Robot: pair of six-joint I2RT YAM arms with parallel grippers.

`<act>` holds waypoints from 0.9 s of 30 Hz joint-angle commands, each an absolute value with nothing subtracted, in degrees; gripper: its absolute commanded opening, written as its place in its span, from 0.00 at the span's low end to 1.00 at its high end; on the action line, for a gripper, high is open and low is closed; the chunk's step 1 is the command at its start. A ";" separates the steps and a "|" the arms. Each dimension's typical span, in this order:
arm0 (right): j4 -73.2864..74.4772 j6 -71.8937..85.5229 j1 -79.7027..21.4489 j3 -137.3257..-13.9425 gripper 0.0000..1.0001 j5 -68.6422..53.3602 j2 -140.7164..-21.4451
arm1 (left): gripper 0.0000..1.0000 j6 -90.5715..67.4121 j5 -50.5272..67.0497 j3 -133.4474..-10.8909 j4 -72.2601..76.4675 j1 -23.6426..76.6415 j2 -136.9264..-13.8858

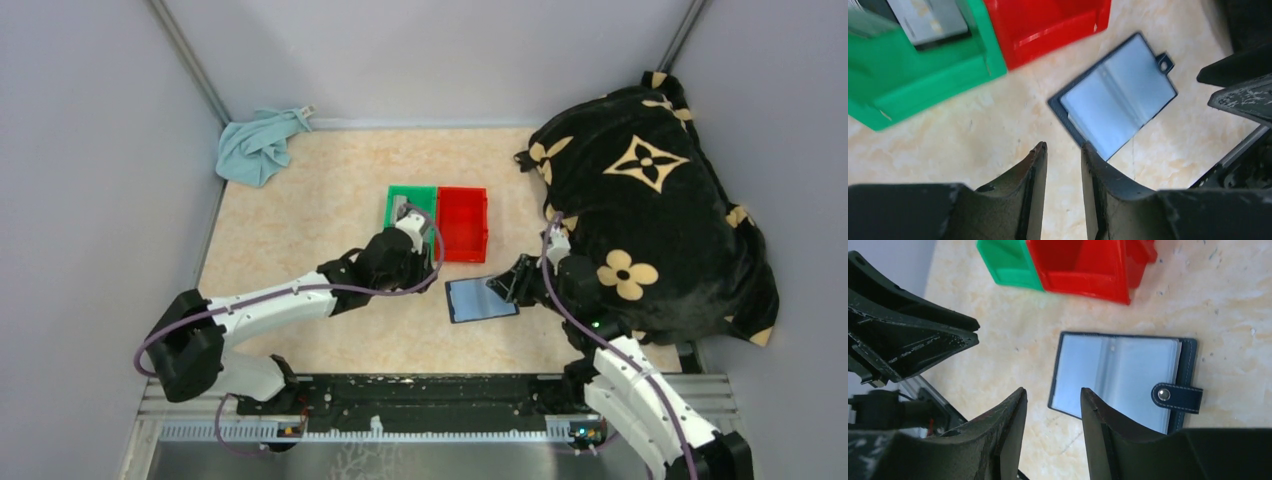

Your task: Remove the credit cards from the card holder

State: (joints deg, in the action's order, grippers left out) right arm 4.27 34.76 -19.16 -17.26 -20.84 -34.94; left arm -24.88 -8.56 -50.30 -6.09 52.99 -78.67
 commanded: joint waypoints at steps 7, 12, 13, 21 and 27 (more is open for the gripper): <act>10.60 28.79 -37.22 -24.18 0.57 3.22 -46.95 | 0.35 -34.05 -5.87 -32.68 9.58 53.66 -70.07; 12.79 26.53 -42.87 -31.08 0.67 9.93 -58.58 | 0.34 -33.81 -7.19 -32.70 6.94 53.61 -69.82; 12.87 26.09 -43.80 -32.31 0.68 10.84 -60.39 | 0.34 -33.68 -7.42 -32.70 6.61 53.55 -69.82; 14.87 25.16 -48.51 -38.93 0.72 15.72 -72.15 | 0.33 -34.69 -9.87 -31.31 5.47 53.54 -68.52; 15.33 25.44 -50.35 -40.28 0.71 17.70 -76.51 | 0.33 -34.88 -10.87 -30.40 4.67 53.57 -68.28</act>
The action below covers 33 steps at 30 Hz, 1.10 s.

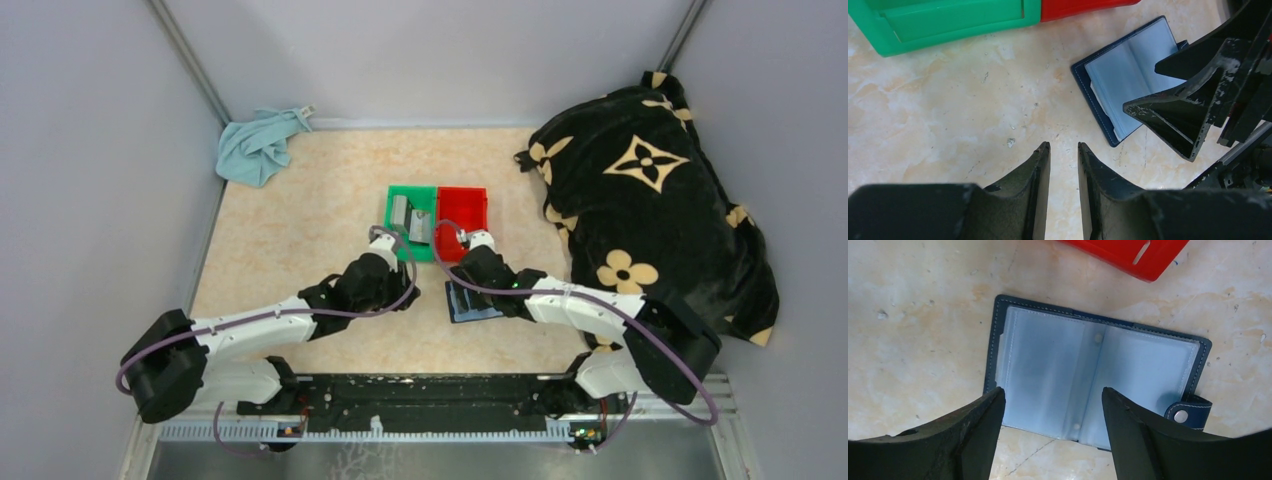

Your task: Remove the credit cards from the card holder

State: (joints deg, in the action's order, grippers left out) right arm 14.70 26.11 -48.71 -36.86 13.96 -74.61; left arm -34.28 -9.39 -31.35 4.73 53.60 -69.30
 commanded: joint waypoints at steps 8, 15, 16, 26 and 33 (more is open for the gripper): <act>15.79 25.55 -53.65 -42.58 0.71 20.43 -79.83 | 0.33 -34.72 -10.78 -30.56 4.84 53.53 -69.48; 16.07 25.49 -53.80 -42.19 0.71 20.05 -82.45 | 0.33 -34.67 -10.40 -30.81 4.90 53.56 -70.63; 16.08 25.34 -53.91 -42.19 0.71 20.06 -82.87 | 0.33 -34.71 -10.45 -30.77 4.89 53.53 -70.70; 16.49 26.70 -54.67 -41.73 0.58 19.89 -85.39 | 0.32 -34.46 -10.11 -31.11 5.02 53.55 -72.22; 16.36 28.99 -54.67 -41.06 0.37 19.13 -84.45 | 0.32 -34.52 -9.46 -31.20 5.51 53.53 -72.98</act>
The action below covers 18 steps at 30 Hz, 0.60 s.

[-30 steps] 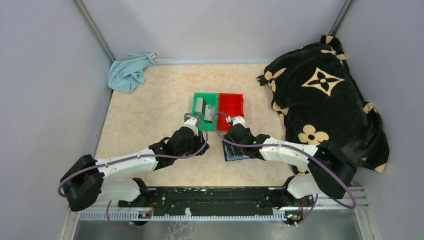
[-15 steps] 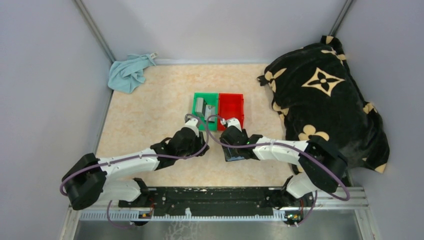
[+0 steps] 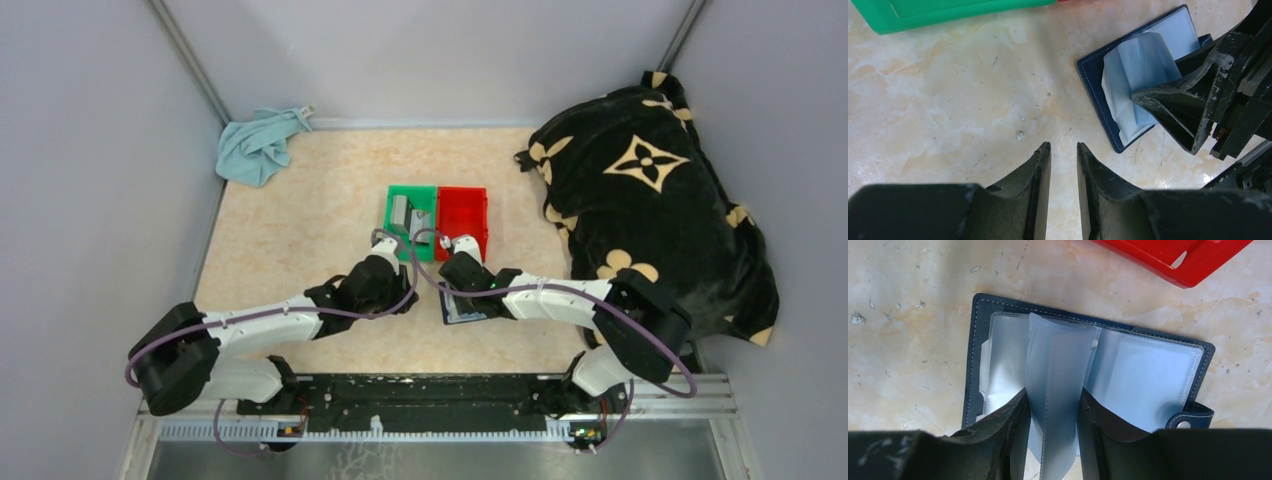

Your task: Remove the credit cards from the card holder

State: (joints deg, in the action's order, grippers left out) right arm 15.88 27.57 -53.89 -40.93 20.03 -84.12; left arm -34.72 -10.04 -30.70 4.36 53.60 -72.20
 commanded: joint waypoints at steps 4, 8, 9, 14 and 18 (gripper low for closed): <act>15.96 29.87 -54.71 -40.87 0.32 18.82 -82.42 | 0.32 -34.55 -9.11 -31.29 5.59 53.53 -73.12; 15.82 30.15 -54.65 -41.02 0.47 18.75 -78.28 | 0.32 -34.83 -9.11 -30.99 5.67 53.54 -72.42; 15.86 30.21 -54.69 -41.11 0.54 18.92 -76.80 | 0.32 -34.81 -9.14 -30.90 5.77 53.48 -72.22; 18.55 30.16 -52.97 -41.57 0.67 20.75 -71.40 | 0.32 -34.76 -8.90 -30.76 6.20 53.55 -71.96; 20.79 29.79 -49.70 -40.26 0.68 21.14 -69.61 | 0.32 -34.90 -8.16 -30.76 6.79 53.55 -72.34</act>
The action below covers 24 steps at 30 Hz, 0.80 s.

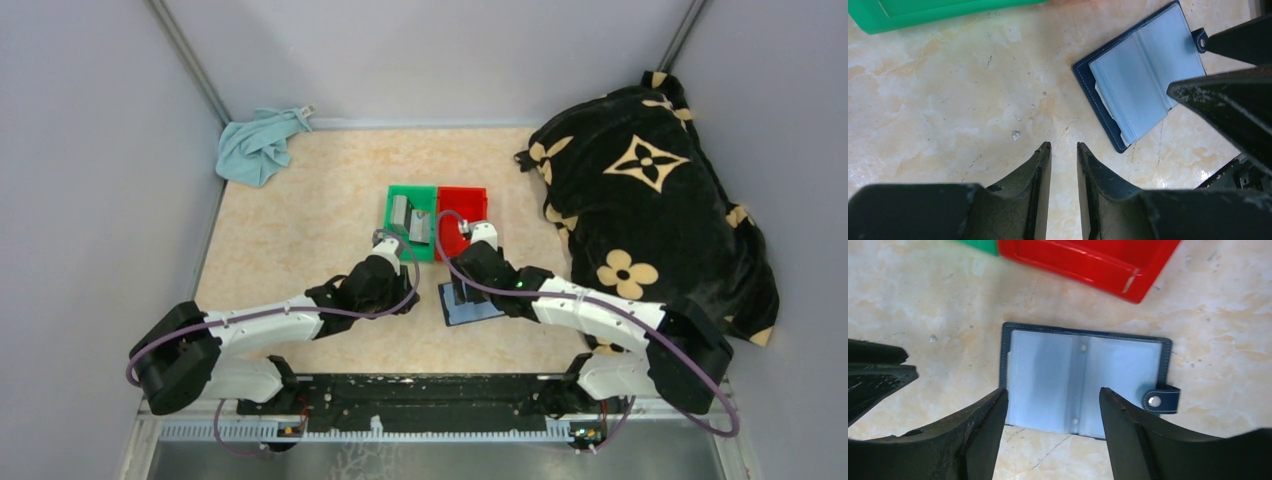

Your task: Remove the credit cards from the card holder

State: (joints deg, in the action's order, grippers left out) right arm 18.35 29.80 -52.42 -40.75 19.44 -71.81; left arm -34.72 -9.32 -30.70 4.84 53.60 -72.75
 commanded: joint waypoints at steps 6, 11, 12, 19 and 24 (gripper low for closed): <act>20.24 29.80 -46.35 -37.27 0.72 22.30 -70.98 | 0.32 -35.08 -7.78 -30.59 7.07 53.53 -72.47; 18.92 30.04 -46.27 -36.66 0.76 22.11 -74.15 | 0.32 -34.92 -8.24 -30.37 6.70 53.55 -72.04; 18.61 29.98 -46.24 -36.53 0.76 22.14 -74.77 | 0.32 -34.95 -8.26 -30.41 6.58 53.54 -72.07; 18.35 30.64 -46.14 -35.10 0.77 20.91 -76.77 | 0.32 -35.08 -8.04 -30.32 6.61 53.52 -72.36; 16.11 30.83 -46.14 -33.06 0.74 19.13 -77.67 | 0.32 -35.10 -7.45 -30.73 7.15 53.57 -73.38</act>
State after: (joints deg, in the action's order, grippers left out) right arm 18.28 29.87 -46.30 -34.87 20.93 -76.27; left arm -34.92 -8.32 -30.70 5.21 53.60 -72.75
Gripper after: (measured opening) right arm 0.765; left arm 0.321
